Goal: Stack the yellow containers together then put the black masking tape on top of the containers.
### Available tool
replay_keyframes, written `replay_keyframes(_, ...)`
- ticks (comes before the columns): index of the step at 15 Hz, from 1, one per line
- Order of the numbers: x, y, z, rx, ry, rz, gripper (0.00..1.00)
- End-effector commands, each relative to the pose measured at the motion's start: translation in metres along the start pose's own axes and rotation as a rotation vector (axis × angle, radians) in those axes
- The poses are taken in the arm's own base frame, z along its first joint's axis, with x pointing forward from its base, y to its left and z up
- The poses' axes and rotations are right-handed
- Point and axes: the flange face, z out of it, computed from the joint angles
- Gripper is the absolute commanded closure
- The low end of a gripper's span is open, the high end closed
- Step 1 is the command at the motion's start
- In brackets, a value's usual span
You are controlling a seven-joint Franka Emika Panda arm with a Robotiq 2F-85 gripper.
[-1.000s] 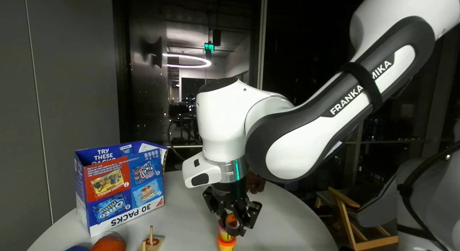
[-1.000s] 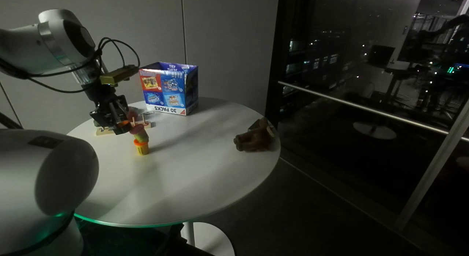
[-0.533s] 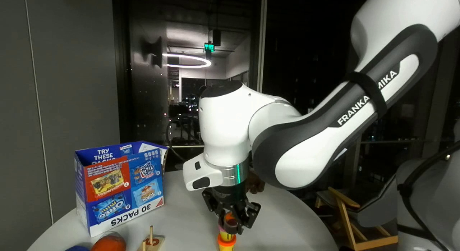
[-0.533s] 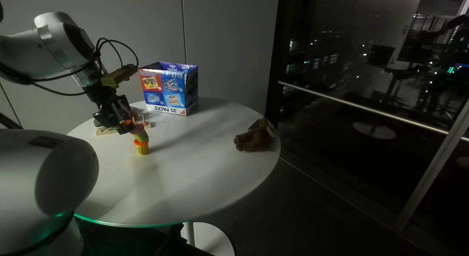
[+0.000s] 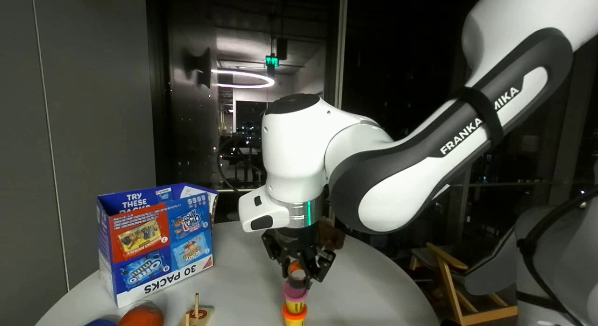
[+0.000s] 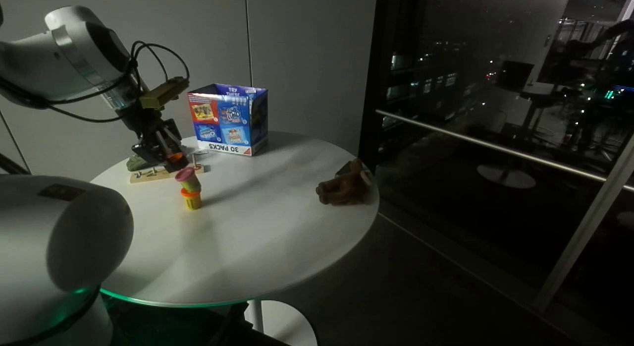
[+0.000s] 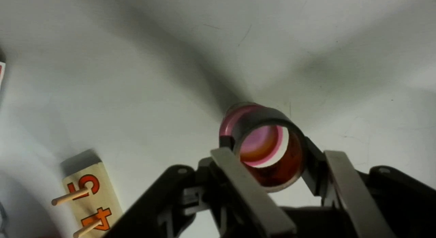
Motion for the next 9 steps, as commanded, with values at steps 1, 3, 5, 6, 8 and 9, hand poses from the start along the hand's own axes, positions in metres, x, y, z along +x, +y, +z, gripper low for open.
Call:
replay_keyframes(1, -0.0084, 0.0083, 0.0000, -0.020, -0.005, 0.010, 0.74)
replay_keyframes(3, -0.0093, 0.0083, 0.0019, -0.018, -0.004, 0.010, 0.74)
replay_keyframes(5, -0.0098, 0.0087, 0.0029, -0.017, -0.004, 0.009, 0.74)
replay_keyframes(6, -0.0099, 0.0090, 0.0031, -0.016, -0.003, 0.009, 0.74)
replay_keyframes(8, -0.0083, 0.0096, 0.0046, -0.014, 0.002, -0.001, 0.73)
replay_keyframes(9, -0.0072, 0.0102, 0.0057, -0.016, 0.007, -0.004, 0.73)
